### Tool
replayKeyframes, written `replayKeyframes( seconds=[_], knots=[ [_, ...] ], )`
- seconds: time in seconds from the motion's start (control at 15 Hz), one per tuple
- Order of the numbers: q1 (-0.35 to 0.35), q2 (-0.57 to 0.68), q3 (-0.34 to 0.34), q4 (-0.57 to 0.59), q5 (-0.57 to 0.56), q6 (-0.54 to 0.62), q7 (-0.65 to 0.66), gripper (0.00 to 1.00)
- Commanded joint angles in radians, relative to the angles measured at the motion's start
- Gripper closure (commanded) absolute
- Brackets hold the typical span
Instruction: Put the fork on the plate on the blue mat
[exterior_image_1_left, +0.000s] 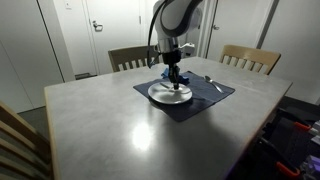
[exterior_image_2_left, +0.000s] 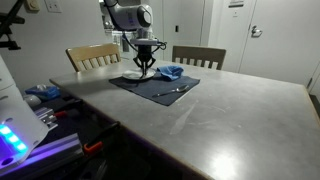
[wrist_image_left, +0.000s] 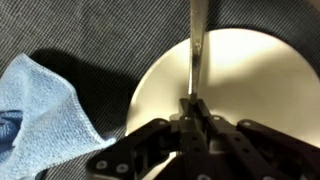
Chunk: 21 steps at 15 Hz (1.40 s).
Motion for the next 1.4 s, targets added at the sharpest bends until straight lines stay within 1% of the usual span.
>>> replayKeyframes(
  seconds=[0.0,0.4,0.6,0.8,1.13,1.33],
  knots=[
    [-0.036,-0.056,0.007,-0.045,0.037,-0.001,0.014,0.98],
    [-0.101,-0.119,-0.004,-0.134,0.111,0.034,0.021,0.98],
    [-0.13,-0.144,-0.014,-0.182,0.147,0.034,0.032,0.98],
    [-0.153,-0.163,-0.029,-0.223,0.178,0.058,0.049,0.98],
    [-0.162,-0.185,-0.068,-0.261,0.168,0.168,0.094,0.98],
    [-0.164,-0.173,-0.087,-0.244,0.171,0.183,0.134,0.98]
  ],
)
